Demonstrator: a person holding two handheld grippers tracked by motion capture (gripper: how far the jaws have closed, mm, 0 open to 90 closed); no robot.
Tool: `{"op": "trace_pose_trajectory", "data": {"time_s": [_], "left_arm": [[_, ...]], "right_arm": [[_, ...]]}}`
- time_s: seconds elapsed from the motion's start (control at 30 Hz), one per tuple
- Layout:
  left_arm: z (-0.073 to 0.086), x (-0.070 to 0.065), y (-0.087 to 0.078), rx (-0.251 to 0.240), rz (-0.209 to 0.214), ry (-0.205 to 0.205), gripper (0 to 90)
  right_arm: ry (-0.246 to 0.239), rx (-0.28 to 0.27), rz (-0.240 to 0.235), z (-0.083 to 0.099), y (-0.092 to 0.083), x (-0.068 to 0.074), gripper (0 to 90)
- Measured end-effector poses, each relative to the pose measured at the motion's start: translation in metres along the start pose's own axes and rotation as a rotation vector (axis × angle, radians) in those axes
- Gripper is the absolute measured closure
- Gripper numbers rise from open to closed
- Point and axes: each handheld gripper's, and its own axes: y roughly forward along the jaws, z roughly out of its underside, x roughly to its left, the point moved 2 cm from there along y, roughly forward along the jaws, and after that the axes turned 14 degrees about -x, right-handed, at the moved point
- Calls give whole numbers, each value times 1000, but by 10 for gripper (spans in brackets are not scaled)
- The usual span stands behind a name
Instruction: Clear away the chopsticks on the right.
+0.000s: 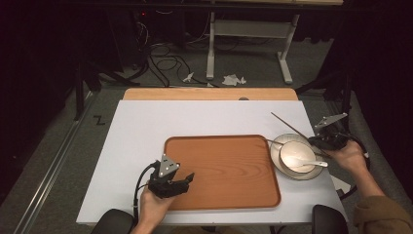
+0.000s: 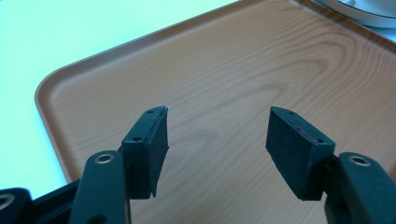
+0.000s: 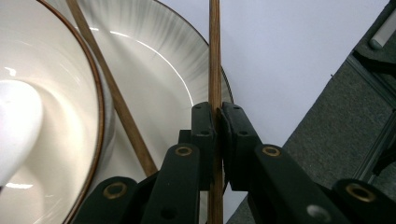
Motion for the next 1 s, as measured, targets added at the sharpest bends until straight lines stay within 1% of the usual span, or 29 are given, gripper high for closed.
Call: {"op": "trace_pose_trajectory", "data": {"time_s": [0.03, 0.2, 0.23, 0.33, 0.37, 0.4, 0.43, 0.47, 0.5, 0.53, 0.57, 0.63, 0.67, 0.73, 0.8, 0.9, 0.93, 1.0], "left_arm": [[0, 0, 1, 2, 4, 1, 389], [-3, -3, 6, 2, 27, 8, 389], [-3, -3, 6, 2, 27, 8, 389], [-4, -4, 9, 1, 44, 13, 389], [-5, -5, 10, 0, 52, 15, 388], [-5, -5, 10, 0, 52, 15, 389], [-6, -6, 12, 1, 62, 18, 389], [-6, -6, 12, 1, 62, 18, 389], [-6, -6, 13, 1, 66, 19, 389], [-7, -7, 14, -1, 70, 18, 389], [-7, -7, 15, 0, 77, 20, 389], [-8, -8, 16, -5, 86, 22, 388], [-9, -9, 17, -3, 90, 26, 388], [-10, -10, 18, -8, 97, 26, 388], [-10, -11, 19, -5, 105, 32, 388], [-11, -12, 20, -7, 113, 35, 388], [-12, -12, 21, -7, 118, 37, 388], [-12, -13, 22, -7, 119, 39, 388]], "right_arm": [[-5, -9, 6, -1, -4, 1, 849], [13, -47, 17, -2, -19, 5, 849], [13, -47, 17, -2, -19, 5, 849], [25, -66, 26, -2, -27, 8, 849], [21, -75, 31, -1, -33, 10, 849], [21, -75, 31, -1, -33, 10, 849], [25, -82, 36, -1, -40, 12, 849], [23, -93, 39, -1, -43, 13, 849], [23, -93, 39, -1, -43, 13, 849], [40, -118, 43, -2, -51, 15, 849], [40, -118, 43, -2, -51, 15, 849], [61, -154, 36, -1, -59, 19, 849], [62, -166, 43, 1, -65, 21, 849], [63, -165, 46, 2, -67, 22, 849], [75, -166, 64, 8, -76, 21, 850], [80, -173, 73, 10, -81, 22, 849], [79, -177, 77, 12, -87, 25, 849], [71, -185, 82, 13, -91, 31, 849]]}}
